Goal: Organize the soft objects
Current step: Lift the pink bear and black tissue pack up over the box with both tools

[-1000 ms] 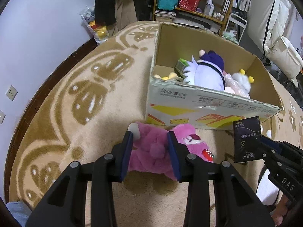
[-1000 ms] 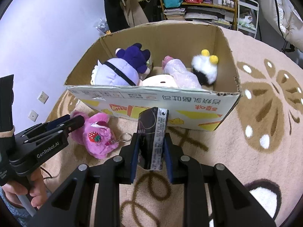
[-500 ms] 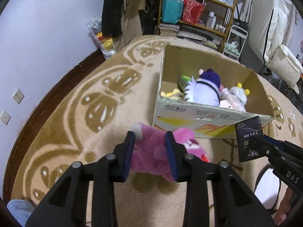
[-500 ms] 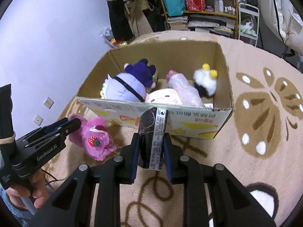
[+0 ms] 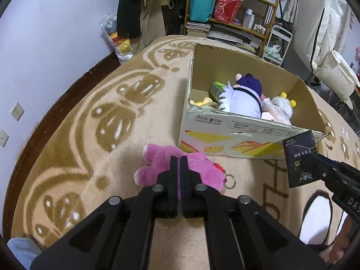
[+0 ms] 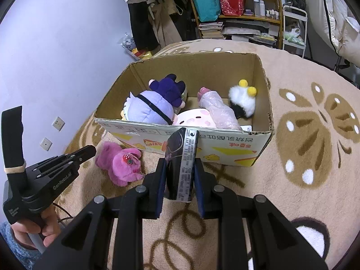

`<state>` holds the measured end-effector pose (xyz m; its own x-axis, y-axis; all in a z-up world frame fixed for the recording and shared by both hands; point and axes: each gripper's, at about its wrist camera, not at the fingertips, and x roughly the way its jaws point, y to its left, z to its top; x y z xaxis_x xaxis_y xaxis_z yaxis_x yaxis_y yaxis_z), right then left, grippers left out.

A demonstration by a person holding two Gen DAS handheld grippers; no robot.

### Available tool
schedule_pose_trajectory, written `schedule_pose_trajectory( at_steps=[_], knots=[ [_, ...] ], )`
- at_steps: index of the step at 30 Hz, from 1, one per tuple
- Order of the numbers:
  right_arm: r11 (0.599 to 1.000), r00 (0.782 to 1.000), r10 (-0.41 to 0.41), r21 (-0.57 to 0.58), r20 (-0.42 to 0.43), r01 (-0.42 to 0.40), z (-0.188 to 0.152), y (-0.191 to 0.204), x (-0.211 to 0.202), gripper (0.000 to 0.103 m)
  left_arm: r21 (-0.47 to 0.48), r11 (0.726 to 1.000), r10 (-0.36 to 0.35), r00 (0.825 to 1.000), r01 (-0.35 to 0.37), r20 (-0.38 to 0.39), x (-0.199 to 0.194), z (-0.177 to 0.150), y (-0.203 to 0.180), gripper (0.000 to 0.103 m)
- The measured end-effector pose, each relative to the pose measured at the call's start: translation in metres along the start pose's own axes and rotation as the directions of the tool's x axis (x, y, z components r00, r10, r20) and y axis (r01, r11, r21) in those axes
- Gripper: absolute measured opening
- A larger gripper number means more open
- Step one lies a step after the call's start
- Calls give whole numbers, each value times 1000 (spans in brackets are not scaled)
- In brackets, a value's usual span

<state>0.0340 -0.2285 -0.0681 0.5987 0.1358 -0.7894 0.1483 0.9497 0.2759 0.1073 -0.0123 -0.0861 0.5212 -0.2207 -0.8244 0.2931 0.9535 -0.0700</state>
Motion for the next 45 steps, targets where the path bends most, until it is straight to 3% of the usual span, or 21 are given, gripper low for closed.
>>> schedule_pose_trajectory(
  at_steps=[6,13,15,18,24,27,29,31,36,45],
  knots=[
    [1000,1000,-2,4,-2,2,0,-1,0,25,37,999,-1,999,3,-36,4,-3,-9,21],
    [1000,1000,-5,6,-10,5,2,-4,0,25,67,998,12,999,-9,-47,11,-10,-28,56],
    [1000,1000,-7,2,-13,7,2,-4,0,25,69,997,46,998,-44,-34,12,-9,-35,57],
    [1000,1000,-6,5,-13,6,2,-5,-1,25,50,993,113,993,-111,-35,20,-8,-41,67],
    [1000,1000,-12,10,-17,12,3,-8,0,20,49,980,194,980,-192,-44,37,-9,-53,68],
    [1000,1000,-6,18,-19,7,4,-12,0,20,59,971,233,971,-230,-45,42,-10,-59,74],
    [1000,1000,-7,21,-20,8,4,-14,1,11,63,965,260,964,-256,-58,46,-11,-60,75],
    [1000,1000,-11,23,-29,12,3,-15,4,9,65,959,280,957,-276,-77,51,-13,-58,75],
    [998,997,27,64,-67,-22,0,-22,14,9,40,964,264,959,-261,-103,55,-12,-50,77],
    [992,982,87,101,-166,-70,-9,-20,47,13,38,976,219,968,-216,-124,55,-14,-39,66]
  ],
)
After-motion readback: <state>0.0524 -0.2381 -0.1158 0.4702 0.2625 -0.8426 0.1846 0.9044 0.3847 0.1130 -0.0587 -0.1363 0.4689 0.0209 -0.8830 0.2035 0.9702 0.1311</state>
